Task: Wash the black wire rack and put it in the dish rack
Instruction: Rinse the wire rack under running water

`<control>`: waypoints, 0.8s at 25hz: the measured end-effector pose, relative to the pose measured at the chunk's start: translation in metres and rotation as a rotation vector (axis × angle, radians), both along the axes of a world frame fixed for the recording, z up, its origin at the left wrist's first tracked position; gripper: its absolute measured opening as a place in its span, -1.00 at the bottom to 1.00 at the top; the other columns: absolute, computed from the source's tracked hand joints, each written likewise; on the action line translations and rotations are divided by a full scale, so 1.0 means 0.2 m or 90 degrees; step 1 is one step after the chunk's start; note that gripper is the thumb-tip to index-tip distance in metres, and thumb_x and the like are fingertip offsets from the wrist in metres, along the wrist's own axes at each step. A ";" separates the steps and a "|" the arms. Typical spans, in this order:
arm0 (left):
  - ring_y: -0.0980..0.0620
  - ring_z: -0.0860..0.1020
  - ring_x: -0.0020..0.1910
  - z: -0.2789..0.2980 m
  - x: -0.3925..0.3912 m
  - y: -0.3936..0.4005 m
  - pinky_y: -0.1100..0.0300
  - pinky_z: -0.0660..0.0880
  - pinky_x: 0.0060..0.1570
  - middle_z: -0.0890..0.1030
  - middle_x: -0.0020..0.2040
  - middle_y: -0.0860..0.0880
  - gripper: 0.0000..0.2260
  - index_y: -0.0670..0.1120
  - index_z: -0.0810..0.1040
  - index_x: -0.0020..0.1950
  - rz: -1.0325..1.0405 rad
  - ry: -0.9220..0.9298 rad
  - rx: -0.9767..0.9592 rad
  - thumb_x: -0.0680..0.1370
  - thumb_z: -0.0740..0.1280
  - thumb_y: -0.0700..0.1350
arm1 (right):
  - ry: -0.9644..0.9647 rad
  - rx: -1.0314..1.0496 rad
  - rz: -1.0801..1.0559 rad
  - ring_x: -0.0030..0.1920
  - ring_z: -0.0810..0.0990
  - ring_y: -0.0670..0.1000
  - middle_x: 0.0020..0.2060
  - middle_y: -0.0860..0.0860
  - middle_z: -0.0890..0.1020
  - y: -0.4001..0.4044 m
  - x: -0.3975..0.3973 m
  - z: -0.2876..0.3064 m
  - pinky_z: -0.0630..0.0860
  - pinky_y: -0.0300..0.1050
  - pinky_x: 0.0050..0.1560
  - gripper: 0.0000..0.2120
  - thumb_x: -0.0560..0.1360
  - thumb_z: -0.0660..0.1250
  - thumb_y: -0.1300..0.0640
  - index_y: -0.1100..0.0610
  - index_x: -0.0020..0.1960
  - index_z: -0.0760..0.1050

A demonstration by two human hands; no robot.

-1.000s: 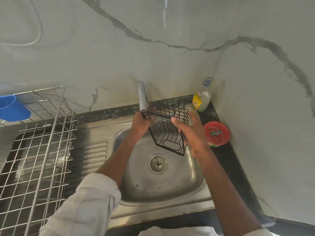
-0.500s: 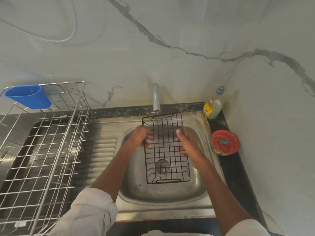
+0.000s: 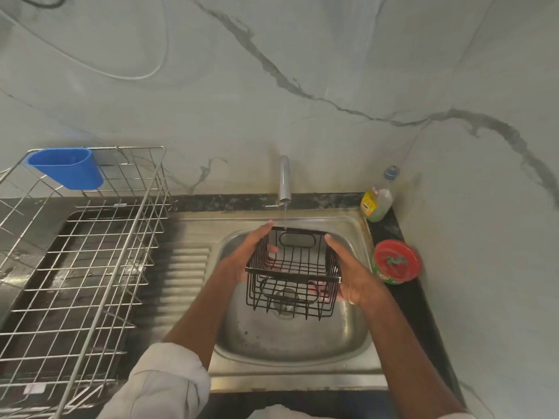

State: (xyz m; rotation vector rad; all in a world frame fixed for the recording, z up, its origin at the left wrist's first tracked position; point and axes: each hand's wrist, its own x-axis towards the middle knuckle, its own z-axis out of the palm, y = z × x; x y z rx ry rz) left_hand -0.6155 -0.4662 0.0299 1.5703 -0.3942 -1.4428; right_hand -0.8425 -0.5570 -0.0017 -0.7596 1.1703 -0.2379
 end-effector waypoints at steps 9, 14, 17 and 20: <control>-0.22 0.61 0.04 0.06 0.05 0.08 -0.27 0.60 0.28 0.57 0.23 -0.27 -0.35 -0.08 0.45 0.48 0.084 0.033 -0.017 0.59 0.37 0.35 | -0.052 -0.041 -0.081 0.03 0.67 0.23 -0.24 0.11 0.75 0.08 0.14 0.10 0.52 0.38 0.30 -0.66 0.54 0.42 -0.20 0.09 0.00 0.63; -0.27 0.56 0.27 0.03 0.18 0.13 -0.12 0.58 0.15 0.51 0.11 -0.16 -0.11 -0.17 0.33 0.64 0.132 0.016 0.004 0.53 0.32 0.42 | -0.073 -0.023 -0.029 0.07 0.71 0.26 -0.07 0.15 0.76 0.07 0.29 0.07 0.55 0.42 0.24 -0.46 0.43 0.51 -0.27 0.14 0.17 0.68; -0.08 0.70 0.03 0.05 0.19 0.13 0.11 0.59 -0.24 0.64 -0.02 -0.09 -0.42 -0.19 0.50 0.40 0.122 -0.004 0.003 0.69 0.22 0.29 | -0.085 -0.024 -0.018 0.07 0.71 0.28 0.05 0.22 0.73 0.08 0.31 0.07 0.53 0.44 0.25 -0.52 0.46 0.52 -0.20 0.17 0.15 0.68; 0.03 0.70 -0.31 0.02 0.13 0.13 0.24 0.63 -0.31 0.68 -0.25 -0.08 -0.65 -0.09 0.54 0.00 0.074 0.007 -0.008 0.75 0.20 0.15 | -0.062 -0.029 -0.024 0.13 0.67 0.30 0.12 0.22 0.68 0.08 0.24 0.06 0.54 0.42 0.25 -0.55 0.50 0.47 -0.21 0.12 0.20 0.65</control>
